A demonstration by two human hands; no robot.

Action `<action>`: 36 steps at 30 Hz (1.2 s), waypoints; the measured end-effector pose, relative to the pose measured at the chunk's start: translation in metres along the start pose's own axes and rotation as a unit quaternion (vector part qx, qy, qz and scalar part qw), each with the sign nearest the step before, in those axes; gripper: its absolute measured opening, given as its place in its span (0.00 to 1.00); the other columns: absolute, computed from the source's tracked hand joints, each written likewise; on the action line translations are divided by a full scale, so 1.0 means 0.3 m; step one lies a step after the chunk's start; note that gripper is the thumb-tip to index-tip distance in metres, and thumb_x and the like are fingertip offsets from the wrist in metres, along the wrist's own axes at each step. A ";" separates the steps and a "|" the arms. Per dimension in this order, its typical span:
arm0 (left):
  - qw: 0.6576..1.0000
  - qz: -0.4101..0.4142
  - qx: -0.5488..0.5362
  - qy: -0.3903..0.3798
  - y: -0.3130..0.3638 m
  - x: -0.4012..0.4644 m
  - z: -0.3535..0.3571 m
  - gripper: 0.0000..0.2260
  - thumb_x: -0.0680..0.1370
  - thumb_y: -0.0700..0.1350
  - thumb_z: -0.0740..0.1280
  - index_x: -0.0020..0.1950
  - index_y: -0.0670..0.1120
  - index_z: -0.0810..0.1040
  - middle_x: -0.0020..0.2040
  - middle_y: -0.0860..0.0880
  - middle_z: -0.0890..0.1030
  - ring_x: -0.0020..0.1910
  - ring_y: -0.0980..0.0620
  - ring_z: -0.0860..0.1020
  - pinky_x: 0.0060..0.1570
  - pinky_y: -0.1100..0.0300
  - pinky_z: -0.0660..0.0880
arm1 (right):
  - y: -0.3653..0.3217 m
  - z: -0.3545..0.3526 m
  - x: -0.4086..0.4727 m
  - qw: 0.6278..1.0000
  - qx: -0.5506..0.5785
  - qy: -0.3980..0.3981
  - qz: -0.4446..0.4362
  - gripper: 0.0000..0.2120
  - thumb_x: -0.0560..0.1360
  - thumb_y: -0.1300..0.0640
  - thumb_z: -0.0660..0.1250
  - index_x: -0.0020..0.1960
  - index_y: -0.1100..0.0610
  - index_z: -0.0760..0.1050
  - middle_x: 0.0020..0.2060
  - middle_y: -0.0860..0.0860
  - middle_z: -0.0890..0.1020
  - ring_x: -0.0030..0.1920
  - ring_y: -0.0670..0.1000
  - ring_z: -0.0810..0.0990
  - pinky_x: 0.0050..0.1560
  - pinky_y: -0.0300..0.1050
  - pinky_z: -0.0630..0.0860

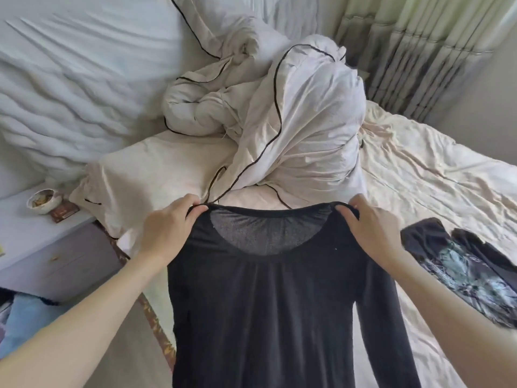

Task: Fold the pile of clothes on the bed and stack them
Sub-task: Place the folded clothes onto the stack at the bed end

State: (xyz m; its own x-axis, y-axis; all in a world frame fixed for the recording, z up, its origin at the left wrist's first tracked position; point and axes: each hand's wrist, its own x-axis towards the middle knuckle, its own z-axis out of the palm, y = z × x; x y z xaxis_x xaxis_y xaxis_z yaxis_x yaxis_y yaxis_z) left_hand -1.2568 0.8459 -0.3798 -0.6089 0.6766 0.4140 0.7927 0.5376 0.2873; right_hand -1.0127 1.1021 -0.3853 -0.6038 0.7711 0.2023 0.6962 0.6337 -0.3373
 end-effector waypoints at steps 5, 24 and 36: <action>0.999 -0.022 0.033 -0.002 -0.171 0.175 0.408 0.11 0.80 0.51 0.63 0.50 0.43 0.76 0.44 0.44 0.82 0.35 0.37 0.78 0.32 0.57 0.65 | 0.053 0.379 0.266 0.998 -0.054 0.000 -0.021 0.20 0.80 0.44 0.56 0.53 0.61 0.71 0.34 0.59 0.79 0.36 0.62 0.77 0.36 0.51 0.69; 0.994 -0.022 0.082 -0.073 -0.350 0.228 1.236 0.16 0.81 0.55 0.58 0.51 0.42 0.74 0.43 0.41 0.80 0.38 0.37 0.77 0.32 0.50 0.64 | 0.294 1.108 0.452 0.986 -0.138 -0.088 0.036 0.17 0.82 0.48 0.54 0.52 0.62 0.68 0.50 0.62 0.78 0.46 0.65 0.77 0.39 0.49 0.62; 0.955 -0.178 -0.130 -0.198 -0.378 0.040 1.029 0.21 0.82 0.46 0.57 0.74 0.42 0.60 0.70 0.41 0.66 0.68 0.45 0.68 0.67 0.54 0.64 | 0.131 1.031 0.075 0.994 -0.007 -0.105 0.014 0.21 0.79 0.54 0.60 0.70 0.60 0.67 0.70 0.58 0.68 0.72 0.58 0.63 0.72 0.59 0.54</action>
State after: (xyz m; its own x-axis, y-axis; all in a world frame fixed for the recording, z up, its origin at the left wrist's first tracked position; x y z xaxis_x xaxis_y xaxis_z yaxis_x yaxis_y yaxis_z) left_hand -1.3626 0.9485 -0.6742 -0.7629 0.6395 -0.0947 0.4822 0.6606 0.5754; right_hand -1.1189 1.1251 -0.6784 -0.6511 0.7590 -0.0032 0.7182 0.6148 -0.3261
